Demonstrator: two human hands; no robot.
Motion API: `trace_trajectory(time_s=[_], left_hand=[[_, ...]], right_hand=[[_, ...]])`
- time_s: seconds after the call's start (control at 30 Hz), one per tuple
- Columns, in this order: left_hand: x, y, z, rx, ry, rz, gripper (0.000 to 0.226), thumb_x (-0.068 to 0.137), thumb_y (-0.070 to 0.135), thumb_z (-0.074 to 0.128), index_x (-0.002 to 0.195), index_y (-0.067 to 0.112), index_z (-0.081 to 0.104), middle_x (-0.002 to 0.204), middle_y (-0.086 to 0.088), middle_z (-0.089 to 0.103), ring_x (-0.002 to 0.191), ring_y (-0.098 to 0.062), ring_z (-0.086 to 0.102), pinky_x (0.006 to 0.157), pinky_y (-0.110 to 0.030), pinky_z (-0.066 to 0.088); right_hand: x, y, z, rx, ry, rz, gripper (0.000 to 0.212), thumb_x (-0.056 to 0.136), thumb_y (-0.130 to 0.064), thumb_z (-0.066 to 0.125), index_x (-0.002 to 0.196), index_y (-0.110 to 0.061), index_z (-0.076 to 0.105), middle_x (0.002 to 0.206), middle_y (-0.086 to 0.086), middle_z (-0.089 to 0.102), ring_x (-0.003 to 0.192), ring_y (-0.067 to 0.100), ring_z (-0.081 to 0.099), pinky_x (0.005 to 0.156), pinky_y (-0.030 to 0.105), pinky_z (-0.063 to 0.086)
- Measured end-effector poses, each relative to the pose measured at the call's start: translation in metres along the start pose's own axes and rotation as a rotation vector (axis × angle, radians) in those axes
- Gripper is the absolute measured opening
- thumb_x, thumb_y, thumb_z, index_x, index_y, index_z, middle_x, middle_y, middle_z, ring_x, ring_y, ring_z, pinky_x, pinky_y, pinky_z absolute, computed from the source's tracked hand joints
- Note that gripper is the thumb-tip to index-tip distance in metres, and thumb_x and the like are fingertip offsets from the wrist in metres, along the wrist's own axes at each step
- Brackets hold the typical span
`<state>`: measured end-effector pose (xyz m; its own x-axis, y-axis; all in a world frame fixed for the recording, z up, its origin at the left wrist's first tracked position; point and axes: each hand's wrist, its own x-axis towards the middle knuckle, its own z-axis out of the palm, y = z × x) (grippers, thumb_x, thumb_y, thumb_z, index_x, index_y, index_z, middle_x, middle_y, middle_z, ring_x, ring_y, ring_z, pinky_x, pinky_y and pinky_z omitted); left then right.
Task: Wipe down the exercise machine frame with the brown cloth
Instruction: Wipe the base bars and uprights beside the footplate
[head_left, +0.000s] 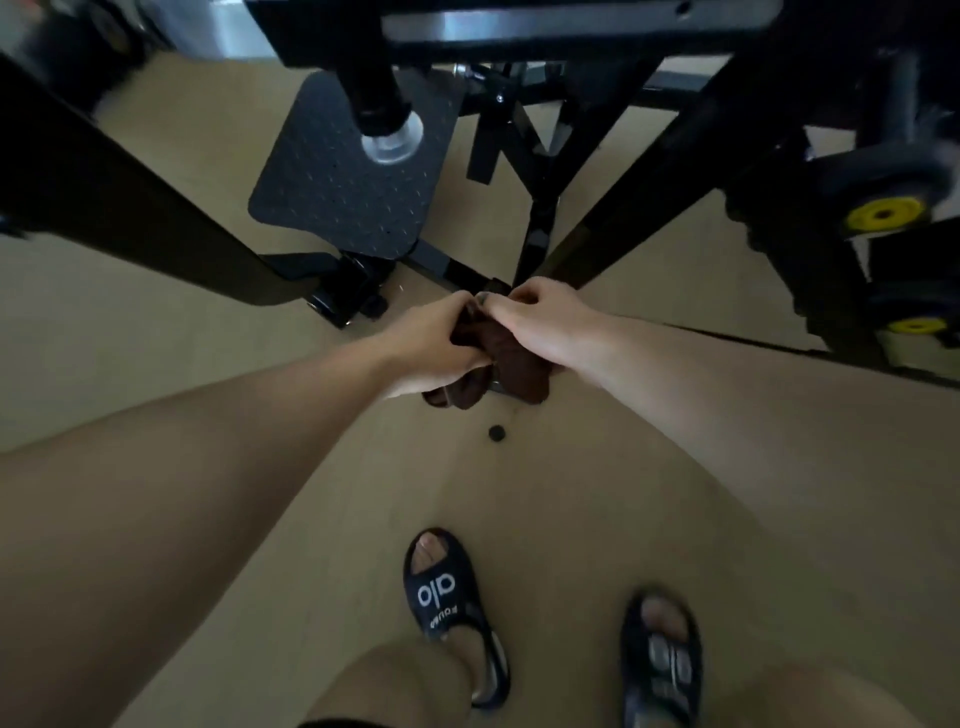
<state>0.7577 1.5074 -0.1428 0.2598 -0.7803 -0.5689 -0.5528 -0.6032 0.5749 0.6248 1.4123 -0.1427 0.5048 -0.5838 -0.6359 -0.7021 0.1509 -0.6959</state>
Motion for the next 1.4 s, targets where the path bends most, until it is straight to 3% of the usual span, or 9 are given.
trace_trajectory(time_s=[0.1, 0.2, 0.33, 0.63, 0.87, 0.97, 1.07, 1.23, 1.4], left_hand=[[-0.025, 0.013, 0.013, -0.067, 0.055, -0.013, 0.038, 0.09, 0.033, 0.072, 0.125, 0.033, 0.056, 0.106, 0.011, 0.066, 0.097, -0.006, 0.063, 0.075, -0.024, 0.051], [-0.056, 0.026, 0.025, -0.138, 0.093, -0.039, 0.039, 0.092, 0.028, 0.073, 0.125, 0.032, 0.054, 0.108, 0.005, 0.067, 0.099, -0.012, 0.066, 0.082, -0.032, 0.057], [-0.111, 0.061, 0.041, -0.178, 0.083, -0.042, 0.036, 0.092, 0.025, 0.073, 0.12, 0.032, 0.052, 0.106, 0.006, 0.066, 0.097, -0.01, 0.065, 0.076, -0.027, 0.054], [-0.245, 0.155, 0.011, -0.401, 0.141, -0.122, 0.036, 0.091, 0.012, 0.071, 0.123, 0.027, 0.063, 0.11, 0.004, 0.072, 0.101, -0.008, 0.068, 0.085, -0.025, 0.056], [-0.344, 0.212, -0.034, -0.443, 0.248, -0.173, 0.031, 0.085, 0.018, 0.072, 0.115, 0.009, 0.065, 0.109, -0.016, 0.071, 0.106, -0.032, 0.067, 0.1, -0.056, 0.052], [-0.381, 0.228, -0.05, -0.49, 0.278, -0.127, 0.032, 0.088, 0.014, 0.072, 0.118, 0.014, 0.062, 0.112, -0.011, 0.07, 0.11, -0.027, 0.066, 0.1, -0.043, 0.053], [-0.415, 0.236, -0.066, -0.499, 0.309, -0.111, 0.026, 0.094, 0.006, 0.066, 0.12, 0.01, 0.062, 0.112, -0.013, 0.069, 0.105, -0.023, 0.066, 0.084, -0.021, 0.052], [-0.464, 0.235, -0.097, -0.584, 0.384, -0.146, 0.019, 0.094, 0.002, 0.06, 0.112, -0.005, 0.06, 0.098, -0.015, 0.064, 0.095, -0.024, 0.06, 0.086, -0.031, 0.048], [-0.505, 0.219, -0.136, -0.8, 0.648, -0.276, 0.016, 0.074, 0.03, 0.069, 0.087, 0.025, 0.077, 0.087, 0.006, 0.077, 0.098, -0.02, 0.069, 0.086, -0.028, 0.055]], right_hand=[[-0.025, 0.003, -0.009, -0.011, -0.024, -0.034, 0.043, 0.098, -0.054, 0.06, 0.124, -0.02, 0.061, 0.116, 0.005, 0.067, 0.104, 0.022, 0.064, 0.095, 0.041, 0.055], [-0.058, 0.007, -0.016, -0.032, -0.067, -0.096, 0.043, 0.098, -0.051, 0.061, 0.128, -0.021, 0.058, 0.116, 0.003, 0.066, 0.106, 0.022, 0.065, 0.096, 0.042, 0.055], [-0.119, 0.014, -0.034, 0.005, -0.061, -0.071, 0.04, 0.095, -0.052, 0.063, 0.119, -0.02, 0.062, 0.112, 0.001, 0.068, 0.105, 0.022, 0.065, 0.095, 0.041, 0.055], [-0.255, -0.034, -0.08, 0.155, -0.17, -0.087, 0.032, 0.089, -0.059, 0.067, 0.109, -0.034, 0.066, 0.107, -0.005, 0.072, 0.102, 0.017, 0.069, 0.096, 0.043, 0.057], [-0.361, -0.099, -0.106, 0.229, -0.242, -0.135, 0.042, 0.086, -0.068, 0.066, 0.105, -0.03, 0.066, 0.1, -0.003, 0.075, 0.096, 0.016, 0.072, 0.096, 0.043, 0.058], [-0.398, -0.124, -0.112, 0.24, -0.282, -0.166, 0.048, 0.078, -0.071, 0.072, 0.107, -0.032, 0.067, 0.102, -0.006, 0.075, 0.099, 0.013, 0.072, 0.097, 0.041, 0.057], [-0.428, -0.145, -0.111, 0.251, -0.287, -0.18, 0.05, 0.077, -0.07, 0.073, 0.109, -0.032, 0.067, 0.104, -0.005, 0.076, 0.102, 0.015, 0.072, 0.099, 0.044, 0.056], [-0.466, -0.181, -0.092, 0.242, -0.257, -0.197, 0.049, 0.087, -0.072, 0.064, 0.109, -0.028, 0.066, 0.107, -0.002, 0.074, 0.104, 0.017, 0.071, 0.096, 0.041, 0.057], [-0.49, -0.223, -0.073, 0.295, -0.109, -0.304, 0.028, 0.1, -0.059, 0.053, 0.101, -0.033, 0.062, 0.098, -0.011, 0.067, 0.094, 0.008, 0.066, 0.086, 0.033, 0.054]])
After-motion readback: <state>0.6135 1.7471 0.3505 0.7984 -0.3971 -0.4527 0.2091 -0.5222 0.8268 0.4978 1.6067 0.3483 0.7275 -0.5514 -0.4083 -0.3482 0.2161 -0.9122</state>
